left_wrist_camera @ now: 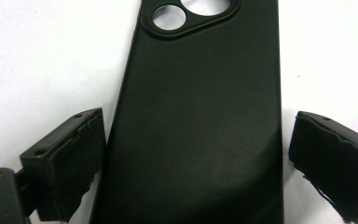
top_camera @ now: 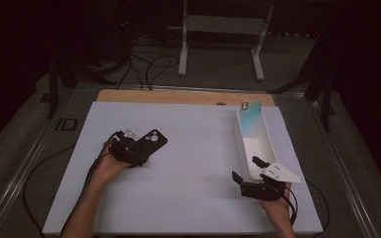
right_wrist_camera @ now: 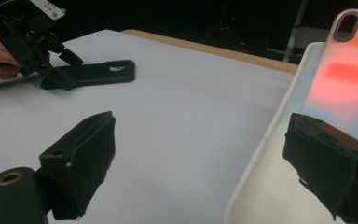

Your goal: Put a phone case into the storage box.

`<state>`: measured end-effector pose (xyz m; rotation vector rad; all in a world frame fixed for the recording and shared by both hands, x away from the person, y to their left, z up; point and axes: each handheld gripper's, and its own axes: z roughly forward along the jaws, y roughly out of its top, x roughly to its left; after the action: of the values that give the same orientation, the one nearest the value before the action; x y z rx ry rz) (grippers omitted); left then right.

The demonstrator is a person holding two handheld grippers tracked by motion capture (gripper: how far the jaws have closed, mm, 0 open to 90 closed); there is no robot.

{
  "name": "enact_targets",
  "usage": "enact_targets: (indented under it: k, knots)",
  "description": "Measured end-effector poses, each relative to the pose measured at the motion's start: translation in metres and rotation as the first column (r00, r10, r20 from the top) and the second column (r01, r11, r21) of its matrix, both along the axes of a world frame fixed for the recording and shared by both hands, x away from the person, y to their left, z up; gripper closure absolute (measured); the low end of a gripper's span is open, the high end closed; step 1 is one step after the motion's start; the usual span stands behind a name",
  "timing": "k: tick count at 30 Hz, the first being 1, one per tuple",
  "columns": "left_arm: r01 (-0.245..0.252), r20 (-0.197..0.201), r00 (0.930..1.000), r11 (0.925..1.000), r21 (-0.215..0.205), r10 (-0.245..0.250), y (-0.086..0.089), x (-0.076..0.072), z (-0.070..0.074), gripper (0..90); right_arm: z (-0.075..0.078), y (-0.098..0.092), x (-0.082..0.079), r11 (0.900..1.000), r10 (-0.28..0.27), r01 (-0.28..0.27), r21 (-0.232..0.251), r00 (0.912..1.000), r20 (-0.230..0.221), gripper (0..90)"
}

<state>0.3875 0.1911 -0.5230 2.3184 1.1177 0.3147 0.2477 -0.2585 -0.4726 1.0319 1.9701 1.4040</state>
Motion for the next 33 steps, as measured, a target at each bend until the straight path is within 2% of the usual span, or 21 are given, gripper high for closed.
enact_targets:
  k: [12, 20, 28, 30, 33]
  knots:
    - [-0.032, -0.028, 0.9991, 0.9993, 0.021, 0.033, -0.0032, -0.0005, 0.0025, 7.9, -0.0008, 0.0023, -0.0004, 1.000, 0.005, -0.005, -0.006, 1.0000, -0.005, 9.0]
    - [-0.052, -0.021, 0.9984, 0.9984, 0.024, 0.053, -0.0033, -0.0015, 0.0043, 13.1, -0.0010, 0.0031, -0.0004, 1.000, 0.010, -0.010, -0.008, 0.9999, -0.008, 9.1]
    - [-0.082, -0.007, 0.9966, 0.9966, 0.009, 0.082, -0.0028, -0.0027, 0.0046, 15.7, -0.0008, 0.0030, -0.0002, 1.000, 0.011, -0.011, -0.010, 0.9999, -0.010, 9.1]
    - [-0.088, -0.001, 0.9961, 0.9960, -0.014, 0.088, -0.0024, -0.0034, 0.0050, 16.1, -0.0007, 0.0031, -0.0002, 1.000, 0.009, -0.009, -0.007, 0.9999, -0.012, 9.1]
    - [-0.095, 0.018, 0.9953, 0.9952, -0.025, 0.095, -0.0042, -0.0053, 0.0064, 16.5, -0.0005, 0.0029, -0.0001, 1.000, 0.008, -0.008, -0.008, 0.9999, -0.012, 9.1]
